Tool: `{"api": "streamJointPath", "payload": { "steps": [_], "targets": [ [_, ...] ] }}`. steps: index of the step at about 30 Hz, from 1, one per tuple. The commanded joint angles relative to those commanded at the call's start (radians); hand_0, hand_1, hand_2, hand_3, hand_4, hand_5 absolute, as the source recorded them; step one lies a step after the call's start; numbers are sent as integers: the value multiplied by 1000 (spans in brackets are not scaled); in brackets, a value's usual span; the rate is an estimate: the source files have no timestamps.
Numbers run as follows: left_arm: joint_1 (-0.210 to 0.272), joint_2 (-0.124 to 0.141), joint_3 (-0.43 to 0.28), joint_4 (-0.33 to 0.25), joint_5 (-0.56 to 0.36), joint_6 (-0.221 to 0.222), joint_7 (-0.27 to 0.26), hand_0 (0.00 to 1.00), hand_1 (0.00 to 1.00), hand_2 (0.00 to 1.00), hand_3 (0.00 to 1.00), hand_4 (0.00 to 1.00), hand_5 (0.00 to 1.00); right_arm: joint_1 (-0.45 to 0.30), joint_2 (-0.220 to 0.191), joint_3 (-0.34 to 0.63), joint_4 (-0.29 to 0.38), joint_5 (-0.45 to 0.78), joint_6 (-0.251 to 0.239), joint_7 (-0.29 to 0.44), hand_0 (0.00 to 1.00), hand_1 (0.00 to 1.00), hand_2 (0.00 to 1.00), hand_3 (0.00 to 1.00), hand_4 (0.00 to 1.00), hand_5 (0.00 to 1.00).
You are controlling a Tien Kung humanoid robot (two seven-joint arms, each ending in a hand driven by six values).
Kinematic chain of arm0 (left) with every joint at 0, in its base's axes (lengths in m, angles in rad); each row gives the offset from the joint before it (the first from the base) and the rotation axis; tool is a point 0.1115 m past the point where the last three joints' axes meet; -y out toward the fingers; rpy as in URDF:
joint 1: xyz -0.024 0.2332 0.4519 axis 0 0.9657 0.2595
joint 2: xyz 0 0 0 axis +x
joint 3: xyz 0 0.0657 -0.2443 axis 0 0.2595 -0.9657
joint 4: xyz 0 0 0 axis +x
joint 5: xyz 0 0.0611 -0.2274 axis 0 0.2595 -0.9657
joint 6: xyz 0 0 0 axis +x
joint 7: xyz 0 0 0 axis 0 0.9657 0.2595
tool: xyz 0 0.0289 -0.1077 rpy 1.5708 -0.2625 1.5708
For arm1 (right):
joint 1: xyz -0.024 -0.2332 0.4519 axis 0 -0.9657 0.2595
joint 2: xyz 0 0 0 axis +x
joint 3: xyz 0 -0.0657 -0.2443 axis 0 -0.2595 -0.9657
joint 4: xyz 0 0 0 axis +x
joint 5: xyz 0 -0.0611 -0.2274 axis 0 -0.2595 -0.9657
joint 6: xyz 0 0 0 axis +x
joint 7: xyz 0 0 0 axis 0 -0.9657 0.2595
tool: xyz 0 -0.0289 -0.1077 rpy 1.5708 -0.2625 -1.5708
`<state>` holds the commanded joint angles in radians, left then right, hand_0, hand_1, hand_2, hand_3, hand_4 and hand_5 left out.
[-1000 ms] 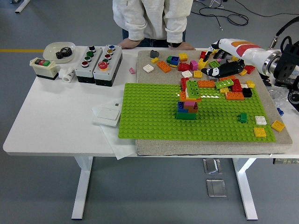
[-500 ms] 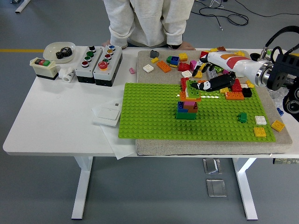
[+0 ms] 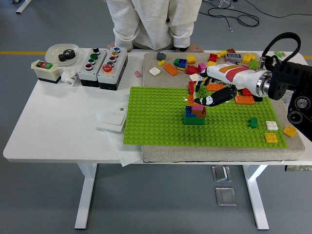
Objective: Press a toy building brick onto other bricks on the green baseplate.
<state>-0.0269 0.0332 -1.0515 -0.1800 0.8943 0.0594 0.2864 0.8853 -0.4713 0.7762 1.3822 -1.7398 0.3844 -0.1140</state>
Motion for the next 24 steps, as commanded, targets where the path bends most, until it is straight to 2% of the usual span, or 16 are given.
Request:
{"api": "streamJointPath", "payload": {
  "steps": [24],
  "targets": [
    [6, 0, -1, 0, 6, 0, 2, 865, 845, 845, 638, 721, 641, 3, 11, -27, -26, -11, 13, 0, 678, 663, 707, 567, 774, 542]
  ]
}}
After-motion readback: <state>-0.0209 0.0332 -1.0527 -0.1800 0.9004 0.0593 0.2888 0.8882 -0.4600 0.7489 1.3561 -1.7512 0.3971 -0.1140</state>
